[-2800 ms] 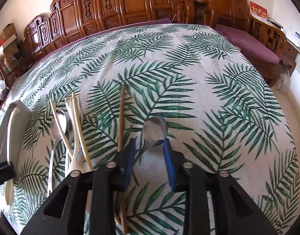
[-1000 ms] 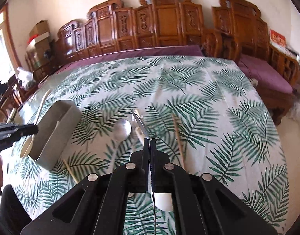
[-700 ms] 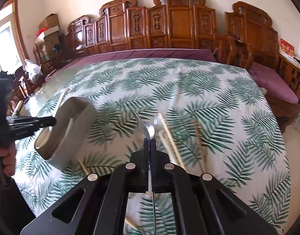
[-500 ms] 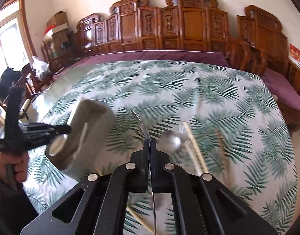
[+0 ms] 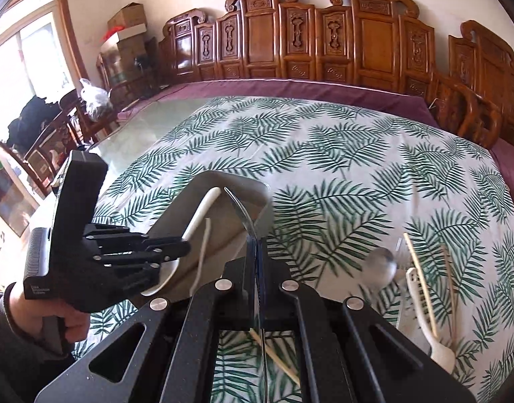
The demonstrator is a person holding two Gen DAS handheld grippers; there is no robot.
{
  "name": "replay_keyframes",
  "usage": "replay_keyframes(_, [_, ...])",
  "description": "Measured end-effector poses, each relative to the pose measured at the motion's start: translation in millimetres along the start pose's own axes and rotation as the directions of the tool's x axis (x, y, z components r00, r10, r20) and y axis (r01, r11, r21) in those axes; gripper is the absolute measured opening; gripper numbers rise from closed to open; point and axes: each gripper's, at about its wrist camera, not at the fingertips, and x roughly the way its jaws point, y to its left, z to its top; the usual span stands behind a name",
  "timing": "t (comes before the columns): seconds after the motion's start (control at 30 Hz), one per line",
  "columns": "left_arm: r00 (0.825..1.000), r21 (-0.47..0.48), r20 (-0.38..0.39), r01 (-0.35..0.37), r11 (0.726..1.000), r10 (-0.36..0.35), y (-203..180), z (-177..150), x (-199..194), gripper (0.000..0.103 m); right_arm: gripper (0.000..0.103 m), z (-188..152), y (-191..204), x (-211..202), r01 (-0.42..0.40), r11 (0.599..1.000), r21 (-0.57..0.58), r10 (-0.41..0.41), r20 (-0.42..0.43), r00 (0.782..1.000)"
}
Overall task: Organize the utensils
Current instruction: 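Release the spoon into the grey tray with the left tool while the right tool releases the knife there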
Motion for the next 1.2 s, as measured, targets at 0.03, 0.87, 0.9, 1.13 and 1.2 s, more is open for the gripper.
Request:
replay_keyframes(0.03, [1.0,-0.004,-0.002,0.002,1.0,-0.002,1,0,0,0.006,0.002,0,3,2,-0.001,1.0,-0.002,0.001,-0.004,1.0])
replay_keyframes(0.87, [0.991,-0.09,0.123,-0.036,0.995,0.047,55,18,-49,0.027,0.002,17,47,54,-0.054,0.998,0.025,0.055,-0.043,0.998])
replay_keyframes(0.9, [0.99,-0.096,0.129,-0.04,0.995,0.053,59,19,-51,0.027,0.002,17,49,58,-0.058,0.998,0.033,0.06,-0.042,0.997])
replay_keyframes(1.13, [0.986,-0.141,0.15,-0.054,0.989,0.075,81,21,-59,0.036,0.003,13,60,97,-0.05,0.997,0.056,0.055,-0.089,0.995])
replay_keyframes(1.2, [0.985,-0.149,0.155,-0.051,0.988,0.074,84,21,-61,0.038,0.003,9,64,104,-0.034,0.999,0.043,0.039,-0.11,0.993])
